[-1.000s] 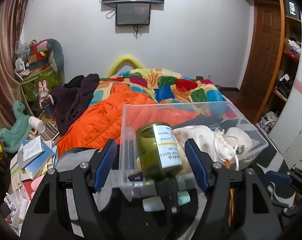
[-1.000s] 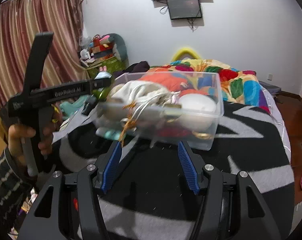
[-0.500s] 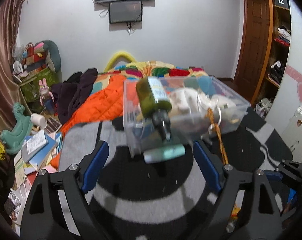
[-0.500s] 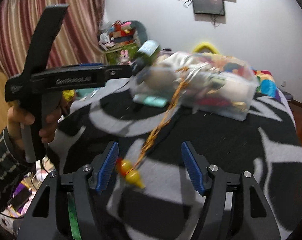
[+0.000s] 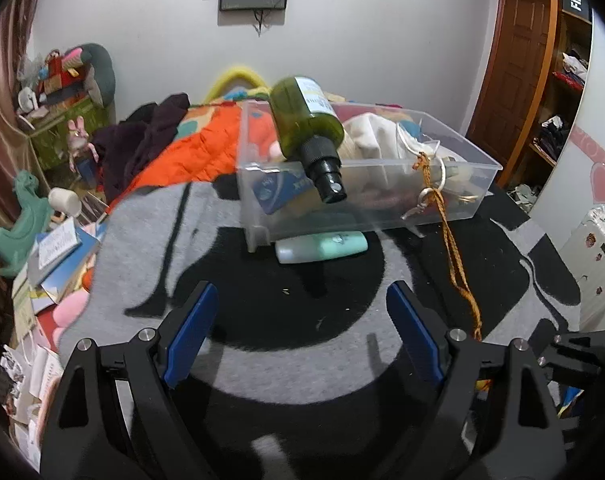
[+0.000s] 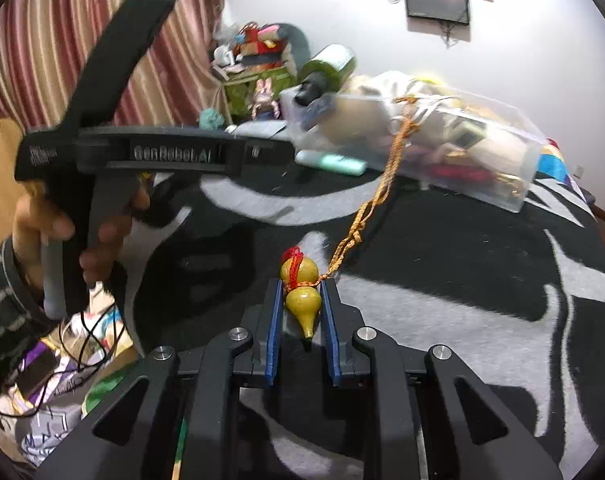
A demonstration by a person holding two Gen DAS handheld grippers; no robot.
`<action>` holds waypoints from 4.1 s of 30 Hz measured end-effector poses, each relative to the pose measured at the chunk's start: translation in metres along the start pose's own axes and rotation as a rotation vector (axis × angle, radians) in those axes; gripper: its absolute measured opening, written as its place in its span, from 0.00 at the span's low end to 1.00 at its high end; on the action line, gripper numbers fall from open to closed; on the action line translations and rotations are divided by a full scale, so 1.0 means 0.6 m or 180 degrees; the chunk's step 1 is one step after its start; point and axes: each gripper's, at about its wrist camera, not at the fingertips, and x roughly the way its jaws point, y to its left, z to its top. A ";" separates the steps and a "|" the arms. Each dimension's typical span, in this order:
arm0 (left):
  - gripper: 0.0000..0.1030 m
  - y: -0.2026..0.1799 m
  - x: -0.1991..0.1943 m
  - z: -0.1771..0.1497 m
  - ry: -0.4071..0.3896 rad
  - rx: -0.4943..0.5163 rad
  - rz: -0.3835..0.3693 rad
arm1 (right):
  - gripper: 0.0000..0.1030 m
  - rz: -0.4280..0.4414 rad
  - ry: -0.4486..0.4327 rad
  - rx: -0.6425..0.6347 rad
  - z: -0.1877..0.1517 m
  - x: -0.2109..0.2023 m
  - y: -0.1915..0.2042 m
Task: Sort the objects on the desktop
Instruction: 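Grasp the yellow gourd pendant with the right tool while the left tool grasps the mint-green tube, then carry the gourd pendant and mint-green tube over the clear box with both tools, then open both tools to drop the pendant and tube into the box, then withdraw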
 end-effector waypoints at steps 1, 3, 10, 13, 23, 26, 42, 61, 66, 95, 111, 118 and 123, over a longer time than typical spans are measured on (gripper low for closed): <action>0.84 -0.002 0.006 0.003 0.0031 -0.0027 -0.0026 | 0.17 -0.0021 -0.0030 0.0012 0.001 -0.004 -0.003; 0.84 -0.005 0.017 0.008 0.0080 -0.0088 -0.0072 | 0.16 -0.0026 -0.0078 0.0045 0.005 -0.012 -0.012; 0.84 -0.010 0.084 0.039 0.0412 -0.0410 -0.0104 | 0.17 -0.0070 -0.0235 0.0283 0.014 -0.039 -0.062; 0.84 -0.017 0.107 0.046 0.0477 -0.0487 0.0011 | 0.17 -0.0071 -0.0286 0.0420 0.011 -0.049 -0.090; 0.71 -0.055 0.138 0.049 0.0411 -0.0238 0.0327 | 0.17 0.0008 -0.0305 0.0672 0.004 -0.046 -0.136; 0.71 -0.052 0.133 0.049 0.0383 -0.0282 0.0242 | 0.17 0.0012 -0.0295 0.0700 0.004 -0.040 -0.140; 0.71 -0.086 0.042 0.001 0.0156 0.0049 0.0023 | 0.17 -0.0202 -0.0414 0.0623 0.034 -0.056 -0.156; 0.71 -0.076 0.019 0.148 -0.0344 -0.0065 -0.0160 | 0.17 -0.0695 -0.0848 0.0399 0.209 -0.057 -0.216; 0.71 -0.067 0.059 0.148 -0.0206 -0.0153 -0.0153 | 0.17 -0.0655 -0.0623 0.0366 0.207 -0.009 -0.222; 0.75 -0.061 0.058 0.127 -0.0225 -0.0080 -0.0058 | 0.41 -0.0677 -0.0506 0.0439 0.187 -0.005 -0.215; 0.88 -0.032 -0.023 0.097 -0.0478 -0.0396 -0.0238 | 0.68 -0.0763 -0.0807 0.0528 0.171 -0.075 -0.195; 0.88 -0.038 -0.053 0.070 -0.0586 -0.0375 -0.0183 | 0.73 -0.0806 -0.0820 0.0562 0.153 -0.088 -0.176; 0.88 -0.060 -0.074 0.048 -0.0638 -0.0308 -0.0324 | 0.73 -0.0846 -0.0794 0.0482 0.134 -0.092 -0.150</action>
